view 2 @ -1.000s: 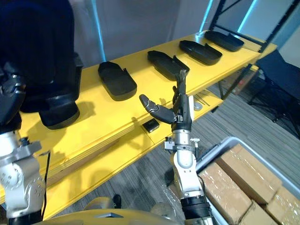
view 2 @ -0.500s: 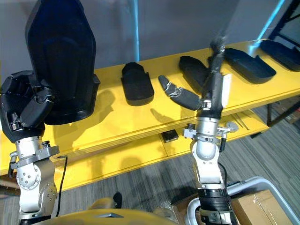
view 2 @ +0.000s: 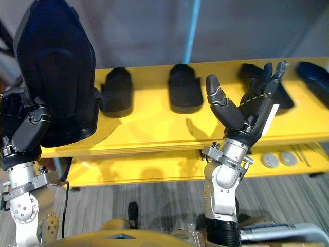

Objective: Walk over and take three plastic housings, then place them on the shelf

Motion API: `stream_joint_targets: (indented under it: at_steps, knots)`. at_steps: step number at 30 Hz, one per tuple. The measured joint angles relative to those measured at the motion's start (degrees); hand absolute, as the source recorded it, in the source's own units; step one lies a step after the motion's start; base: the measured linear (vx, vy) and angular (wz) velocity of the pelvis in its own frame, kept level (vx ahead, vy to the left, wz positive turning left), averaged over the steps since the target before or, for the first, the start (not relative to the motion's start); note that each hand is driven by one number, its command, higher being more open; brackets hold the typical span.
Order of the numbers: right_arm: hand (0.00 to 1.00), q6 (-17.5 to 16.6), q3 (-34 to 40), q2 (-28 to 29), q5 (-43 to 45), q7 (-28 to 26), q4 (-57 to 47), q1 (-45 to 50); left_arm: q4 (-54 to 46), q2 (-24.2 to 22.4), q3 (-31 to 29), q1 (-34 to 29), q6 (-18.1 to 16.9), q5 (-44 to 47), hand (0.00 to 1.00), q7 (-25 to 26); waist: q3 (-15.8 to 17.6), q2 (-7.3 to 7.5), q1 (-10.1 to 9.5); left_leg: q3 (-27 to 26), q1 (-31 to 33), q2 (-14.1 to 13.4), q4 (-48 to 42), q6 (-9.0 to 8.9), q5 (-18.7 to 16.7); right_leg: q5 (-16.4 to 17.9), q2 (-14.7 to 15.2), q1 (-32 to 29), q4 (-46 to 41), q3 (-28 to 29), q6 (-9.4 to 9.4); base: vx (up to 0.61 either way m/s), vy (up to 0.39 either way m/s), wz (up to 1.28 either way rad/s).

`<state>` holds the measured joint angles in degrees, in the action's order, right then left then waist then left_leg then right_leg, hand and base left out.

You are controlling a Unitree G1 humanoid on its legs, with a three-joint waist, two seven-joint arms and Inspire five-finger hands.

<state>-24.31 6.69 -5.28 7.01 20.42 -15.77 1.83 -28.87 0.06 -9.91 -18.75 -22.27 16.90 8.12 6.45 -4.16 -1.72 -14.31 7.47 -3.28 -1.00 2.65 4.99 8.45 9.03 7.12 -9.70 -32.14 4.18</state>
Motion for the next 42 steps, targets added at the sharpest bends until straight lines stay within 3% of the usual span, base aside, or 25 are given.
stream_joint_targets:
  at_steps: [1, 3, 5, 6, 7, 12, 14, 19, 23, 29, 33, 36, 37, 39, 41, 42]
  knots:
    - [1.0, 0.0, -0.12, -1.16, -0.07, -0.46, 1.39, -0.19, 0.08, -0.02, 0.02, -0.06, 0.0, 1.06, 0.0, -0.61, 0.44, -0.76, -0.37, -0.11, -0.05, -0.43, -1.8, 1.09, 1.17, 1.66, 0.91, -0.72, -3.74, 0.88, -0.53, 0.01, 0.081, 0.45]
    - [1.0, 0.02, -0.14, -2.02, -0.74, -1.51, 3.26, -0.5, 0.15, -0.06, -0.45, -0.31, -0.05, 2.58, 0.0, -0.76, 0.41, -0.66, -0.24, 1.42, 0.03, 0.78, -3.28, -1.54, 0.15, 4.42, 2.13, -2.12, -8.63, 5.57, -2.59, -0.02, 0.098, 0.5]
    - [1.0, -0.1, -0.42, -2.63, -2.26, -1.99, 3.3, -0.85, 0.17, 0.02, -0.77, -0.97, -0.19, 4.23, 0.0, -1.16, 0.38, -0.49, -0.01, 2.02, 0.1, 1.77, -2.67, -3.96, -2.15, 4.93, 3.15, -2.99, -10.09, 7.99, -2.16, -0.02, 0.092, 0.35]
    - [1.0, -0.24, -0.59, -2.46, -2.29, -2.51, 3.24, -1.09, 0.02, 0.45, -1.2, -1.67, -0.36, 5.34, 0.0, -1.76, 0.45, 1.78, 0.31, 0.75, 0.22, 3.27, -3.53, -4.14, -3.64, 5.87, 5.44, -2.92, -8.29, 9.11, -1.13, 0.04, 0.015, -0.02]
    - [1.0, -0.31, -0.26, -3.1, -2.43, -2.48, 3.26, -1.96, 0.31, -0.06, -1.58, -1.8, -0.55, 5.4, 0.0, -3.25, 0.71, 0.51, 0.45, 0.61, -0.87, 2.39, -4.02, -2.2, -0.72, 6.9, 4.88, -2.47, -8.1, 9.73, 2.75, 0.05, -0.008, 0.02]
    - [1.0, -0.12, 1.84, -1.45, -2.28, -1.53, 3.32, -0.13, 0.9, 1.51, 2.58, -0.63, 0.61, 5.4, 0.0, -10.15, 0.8, 0.97, 2.64, -1.29, -4.95, 3.27, 2.97, -2.15, 2.31, 3.19, 4.54, -0.24, -3.21, 10.73, 4.1, 0.03, 0.016, -0.19]
    - [1.0, -0.11, 1.61, -0.38, -3.3, -1.1, 3.29, 0.99, 0.9, 3.57, 4.87, 1.14, 2.63, 5.19, 0.0, -11.6, 0.78, 1.07, 3.74, -2.32, -6.23, 3.69, 4.71, -1.27, 2.92, 1.94, 4.42, -0.12, -3.12, 11.65, 4.56, 0.05, 0.075, -0.29]
    - [1.0, 0.17, 1.14, 1.24, -9.73, 1.19, -0.59, 5.73, 1.68, 5.51, 10.02, 5.1, 6.53, 5.81, 0.0, -12.17, 1.34, 2.57, 5.22, -0.02, -4.72, 4.38, 5.94, -0.66, 3.58, 0.16, 3.31, 0.21, 0.2, 14.44, 3.95, 0.0, 0.076, 0.19]
    - [1.0, 0.06, 1.8, -0.8, -10.86, 0.87, -3.37, 6.09, 2.09, 4.92, 10.95, 5.09, 6.77, 8.5, 0.0, -9.78, 2.42, 1.88, 5.05, 3.61, -3.41, 4.39, 6.05, -1.11, 4.8, 1.94, 1.69, 0.9, 1.42, 15.08, 1.68, -0.07, -0.011, 0.48]
    - [1.0, 0.04, 1.85, -2.12, -7.79, -0.33, -3.38, 5.95, 2.09, 4.29, 11.54, 2.78, 6.61, 8.22, 0.0, -7.42, 2.98, 1.01, 4.32, 4.17, -2.48, 2.54, 5.77, -2.47, 6.38, 3.38, -0.23, -1.18, -1.18, 15.47, 1.19, -0.07, -0.062, 0.05]
    - [1.0, -0.29, 2.05, -1.77, -5.56, -1.51, -3.37, 5.95, 2.09, 4.28, 11.2, 1.75, 6.61, 8.55, 0.0, -7.13, 3.54, 1.82, 4.59, 3.58, -0.98, 1.51, 2.28, -2.61, 6.24, 5.31, 0.67, -3.56, -6.25, 17.1, 0.97, 0.0, -0.057, -0.15]
    - [1.0, -0.93, 1.87, -1.72, -5.41, -1.62, -3.37, 5.38, 2.87, 4.21, 11.2, 2.14, 6.55, 10.0, 0.0, -7.31, 4.62, 2.93, 5.07, 6.08, 1.06, 1.84, -1.9, -3.19, 6.4, 7.55, 2.33, -5.67, -11.25, 17.91, 0.37, -0.02, -0.03, -0.05]
    - [1.0, -0.92, 1.61, -1.79, -5.28, -1.6, -3.36, 4.13, 4.0, 4.15, 11.24, 2.5, 6.3, 9.98, 0.0, -7.33, 5.69, 4.02, 5.06, 8.84, 2.53, 2.49, -5.87, -4.54, 5.65, 7.99, 4.28, -6.1, -12.91, 18.25, 0.45, -0.08, 0.028, -0.3]
    - [1.0, -0.96, 0.41, -2.25, -3.84, -1.38, -3.33, 2.1, 5.82, 4.11, 11.45, 2.52, 6.27, 9.79, 0.0, -7.43, 6.0, 3.33, 5.04, 11.12, 4.17, -0.43, -15.21, -4.49, 0.51, 8.18, 4.96, -6.34, -14.26, 19.96, 0.8, -0.1, 0.087, -0.48]
    - [1.0, -1.51, -0.31, -4.5, -3.54, -1.19, -3.14, 0.05, 7.28, 3.95, 11.55, 2.57, 6.27, 9.48, 0.0, -7.89, 5.37, 0.72, 5.16, 12.21, 2.7, -3.92, -19.38, -6.11, -5.85, 8.71, 5.81, -7.92, -15.78, 23.53, 3.17, -0.1, 0.26, -0.64]
    - [1.0, -1.63, -0.32, -4.83, -3.42, -1.0, -3.09, -0.18, 7.4, 3.85, 11.56, 2.64, 6.27, 9.48, 0.0, -8.21, 5.09, 0.22, 5.21, 11.96, 1.95, -4.17, -18.9, -7.3, -7.03, 8.58, 6.36, -8.18, -16.01, 24.55, 3.86, -0.02, 0.359, -0.49]
